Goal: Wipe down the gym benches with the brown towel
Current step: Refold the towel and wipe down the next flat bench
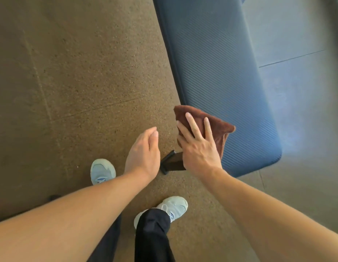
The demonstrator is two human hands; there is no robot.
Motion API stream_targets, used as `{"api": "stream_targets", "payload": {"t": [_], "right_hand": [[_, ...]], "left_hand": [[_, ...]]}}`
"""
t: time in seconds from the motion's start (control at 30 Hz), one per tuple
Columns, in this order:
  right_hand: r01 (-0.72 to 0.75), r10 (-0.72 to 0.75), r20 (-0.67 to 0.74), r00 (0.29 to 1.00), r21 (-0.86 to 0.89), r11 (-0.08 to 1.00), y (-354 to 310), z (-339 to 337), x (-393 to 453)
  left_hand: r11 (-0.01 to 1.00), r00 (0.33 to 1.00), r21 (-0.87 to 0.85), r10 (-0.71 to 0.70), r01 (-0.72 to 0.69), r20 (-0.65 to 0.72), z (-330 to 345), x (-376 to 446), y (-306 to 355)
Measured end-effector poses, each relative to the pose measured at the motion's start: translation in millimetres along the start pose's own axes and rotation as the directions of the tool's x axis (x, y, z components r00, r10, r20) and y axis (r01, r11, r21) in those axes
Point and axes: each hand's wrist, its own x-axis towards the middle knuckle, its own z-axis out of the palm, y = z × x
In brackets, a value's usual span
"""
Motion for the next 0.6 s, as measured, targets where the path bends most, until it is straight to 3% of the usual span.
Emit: {"api": "stream_targets", "payload": {"t": [0.2, 0.33, 0.4, 0.5, 0.6], "right_hand": [[0.135, -0.133, 0.087, 0.987, -0.018, 0.991, -6.9, 33.5, -89.9], [0.144, -0.143, -0.044, 0.989, 0.012, 0.990, -1.7, 38.1, -101.2], [0.010, 0.007, -0.133, 0.991, 0.123, 0.992, -3.1, 34.6, -100.1], [-0.288, 0.334, -0.122, 0.935, 0.290, 0.913, -15.4, 27.0, -87.4], [-0.391, 0.449, -0.094, 0.889, 0.357, 0.849, -27.9, 25.0, -66.8]], "left_hand": [[0.998, 0.998, 0.067, -0.009, 0.005, 0.056, 24.1, -30.6, -0.4], [0.996, 0.996, 0.089, -0.027, 0.019, 0.085, 32.2, -44.2, 0.5], [0.996, 0.996, 0.092, -0.029, 0.021, 0.086, 33.2, -47.0, 1.9], [0.996, 0.997, 0.093, -0.021, 0.013, 0.080, 31.6, -44.5, 7.2], [0.994, 0.996, 0.112, -0.004, -0.005, 0.084, 24.1, -35.8, 10.4]]}}
